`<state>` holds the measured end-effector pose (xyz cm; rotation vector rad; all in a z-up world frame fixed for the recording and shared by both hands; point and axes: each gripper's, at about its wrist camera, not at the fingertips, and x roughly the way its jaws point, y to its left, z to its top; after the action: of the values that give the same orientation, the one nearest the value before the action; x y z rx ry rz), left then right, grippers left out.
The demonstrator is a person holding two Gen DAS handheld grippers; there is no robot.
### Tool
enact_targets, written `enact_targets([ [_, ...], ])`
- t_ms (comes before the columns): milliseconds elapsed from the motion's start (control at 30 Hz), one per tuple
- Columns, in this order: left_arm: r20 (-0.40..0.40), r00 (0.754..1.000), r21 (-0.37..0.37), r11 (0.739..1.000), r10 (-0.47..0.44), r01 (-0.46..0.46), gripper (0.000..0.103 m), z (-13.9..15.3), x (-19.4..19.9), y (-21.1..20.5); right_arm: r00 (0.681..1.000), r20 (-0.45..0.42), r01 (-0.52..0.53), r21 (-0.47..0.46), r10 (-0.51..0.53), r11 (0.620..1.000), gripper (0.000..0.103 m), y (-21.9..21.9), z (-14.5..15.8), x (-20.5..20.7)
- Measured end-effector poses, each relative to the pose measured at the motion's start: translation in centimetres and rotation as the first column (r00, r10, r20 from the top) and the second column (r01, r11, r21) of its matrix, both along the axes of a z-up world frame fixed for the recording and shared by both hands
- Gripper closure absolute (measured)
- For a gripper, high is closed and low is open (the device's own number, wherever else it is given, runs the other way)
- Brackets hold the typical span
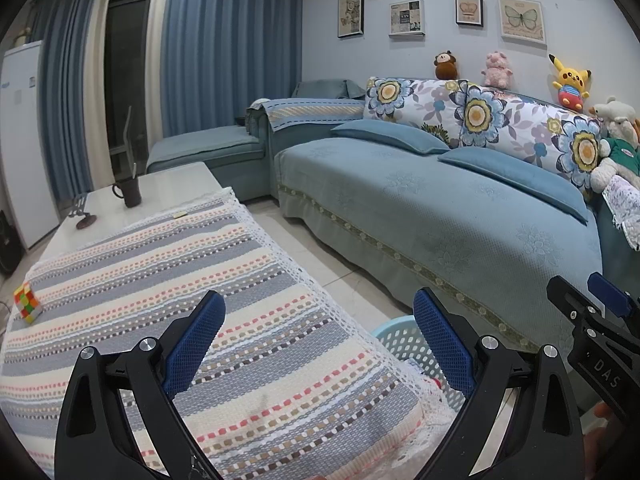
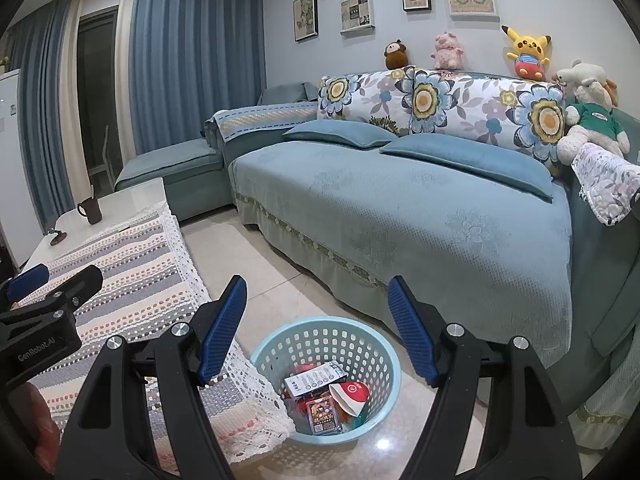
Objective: Collect trash
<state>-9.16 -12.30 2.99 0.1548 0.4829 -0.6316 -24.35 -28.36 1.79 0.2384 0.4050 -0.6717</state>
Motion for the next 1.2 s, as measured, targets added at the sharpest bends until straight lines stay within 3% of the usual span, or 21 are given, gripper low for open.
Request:
enact_targets([
  [1200, 0.013, 1.0, 0.005, 1.0, 0.002, -0.002, 0.011, 0.25, 0.08, 0.49, 1.0, -0.007, -0.009, -0.007, 0.009, 1.0, 0.034, -0.22, 0.08, 0.64],
])
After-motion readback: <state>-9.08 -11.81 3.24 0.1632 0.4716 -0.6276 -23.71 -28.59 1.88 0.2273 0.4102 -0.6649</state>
